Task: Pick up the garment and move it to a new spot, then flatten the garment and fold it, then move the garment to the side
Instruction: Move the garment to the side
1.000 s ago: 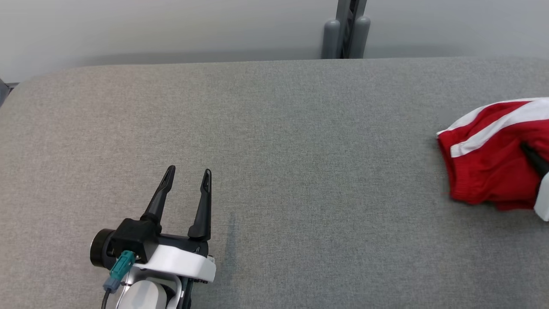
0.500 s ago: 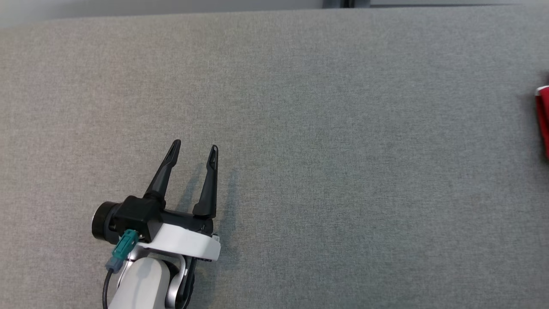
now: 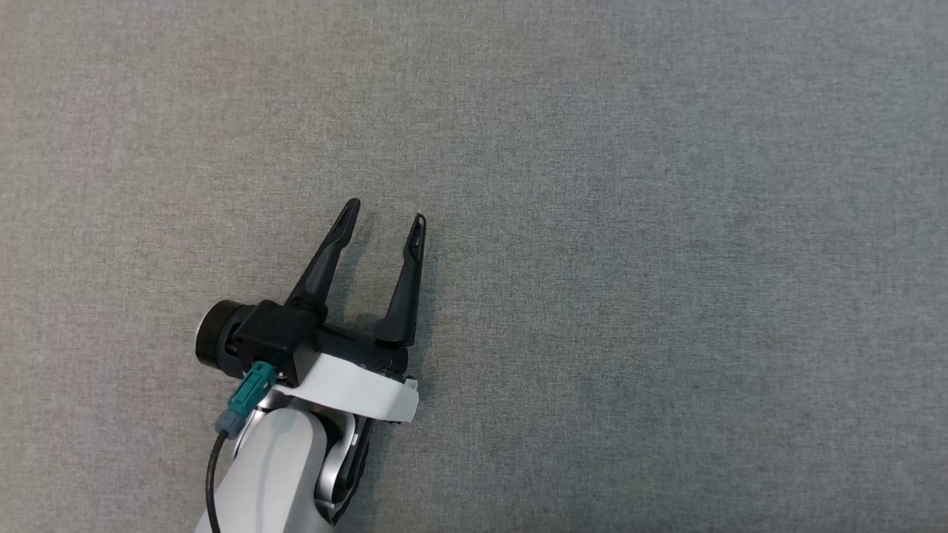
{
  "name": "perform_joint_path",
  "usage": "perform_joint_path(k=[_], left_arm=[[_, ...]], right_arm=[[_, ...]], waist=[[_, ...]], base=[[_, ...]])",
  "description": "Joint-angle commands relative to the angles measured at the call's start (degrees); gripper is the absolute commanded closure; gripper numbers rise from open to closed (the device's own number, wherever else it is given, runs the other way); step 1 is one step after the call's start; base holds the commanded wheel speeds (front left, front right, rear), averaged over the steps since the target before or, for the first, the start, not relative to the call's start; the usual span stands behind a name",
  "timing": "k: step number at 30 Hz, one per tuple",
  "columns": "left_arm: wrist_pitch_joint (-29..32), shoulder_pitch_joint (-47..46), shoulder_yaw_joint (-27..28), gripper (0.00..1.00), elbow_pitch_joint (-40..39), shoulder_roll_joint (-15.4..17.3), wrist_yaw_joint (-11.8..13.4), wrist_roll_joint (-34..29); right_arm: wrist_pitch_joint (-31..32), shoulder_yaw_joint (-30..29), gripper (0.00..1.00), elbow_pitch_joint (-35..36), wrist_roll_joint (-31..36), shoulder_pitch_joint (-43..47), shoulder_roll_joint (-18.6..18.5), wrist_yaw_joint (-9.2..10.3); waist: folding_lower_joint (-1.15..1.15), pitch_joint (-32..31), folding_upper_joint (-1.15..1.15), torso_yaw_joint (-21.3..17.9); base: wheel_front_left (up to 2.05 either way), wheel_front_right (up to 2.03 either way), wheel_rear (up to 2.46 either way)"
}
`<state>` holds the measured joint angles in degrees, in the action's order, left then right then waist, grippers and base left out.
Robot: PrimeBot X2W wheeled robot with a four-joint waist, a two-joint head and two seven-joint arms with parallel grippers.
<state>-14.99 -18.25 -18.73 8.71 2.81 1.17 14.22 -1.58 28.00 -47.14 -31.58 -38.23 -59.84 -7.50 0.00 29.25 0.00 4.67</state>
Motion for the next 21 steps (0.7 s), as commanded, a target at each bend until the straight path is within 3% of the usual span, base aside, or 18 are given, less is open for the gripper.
perform_joint_path(k=[1, 4, 5, 6, 7, 14, 21], left_arm=[[-0.19, -1.29, -0.28, 0.00, 0.02, 0.22, 0.35, 0.37], [-0.19, -1.64, -0.69, 0.00, 0.14, 0.21, 0.41, 0.53], [-0.19, -1.77, -0.86, 0.00, 0.17, 0.21, 0.44, 0.58], [-0.19, -1.98, -0.98, 0.00, 0.18, 0.22, 0.45, 0.58], [-0.19, -2.17, -1.14, 0.00, 0.22, 0.22, 0.47, 0.59], [-0.20, -1.99, -0.74, 0.00, 1.15, 0.20, 0.08, 0.17], [-0.19, 0.43, 0.03, 0.00, 2.31, 0.19, 0.10, 0.43]], right_arm=[[-0.80, -1.31, 1.00, -0.90, 1.48, -0.25, 0.44, 0.02], [-1.25, -2.76, 1.00, -1.91, 3.40, -0.31, 1.39, 0.02], [-1.34, -3.15, 0.78, -2.42, 3.93, -0.27, 1.69, 0.02], [-1.54, -3.69, 0.43, -2.88, 4.53, -0.34, 2.07, 0.02], [-1.24, -4.38, 0.00, -3.52, 4.86, -0.47, 2.56, 0.02], [-0.86, -6.80, 0.00, -5.51, 7.88, -0.77, 4.67, 0.02], [1.58, -9.60, 0.00, -8.32, 15.23, -3.09, 4.90, 0.02]], waist=[[0.00, 1.29, 0.00, 0.45], [0.00, 1.97, 0.00, 0.53], [0.00, 2.15, 0.00, 0.60], [0.00, 2.29, 0.00, 0.68], [0.00, 2.38, 0.00, 0.77], [0.00, 1.53, 0.00, 1.13], [0.00, -3.56, 0.00, 0.74]], base=[[0.00, 0.00, 0.00], [0.00, 0.00, 0.00], [0.00, 0.00, 0.00], [0.00, 0.00, 0.00], [0.00, 0.00, 0.00], [0.00, 0.00, 0.00], [0.00, 0.00, 0.00]])
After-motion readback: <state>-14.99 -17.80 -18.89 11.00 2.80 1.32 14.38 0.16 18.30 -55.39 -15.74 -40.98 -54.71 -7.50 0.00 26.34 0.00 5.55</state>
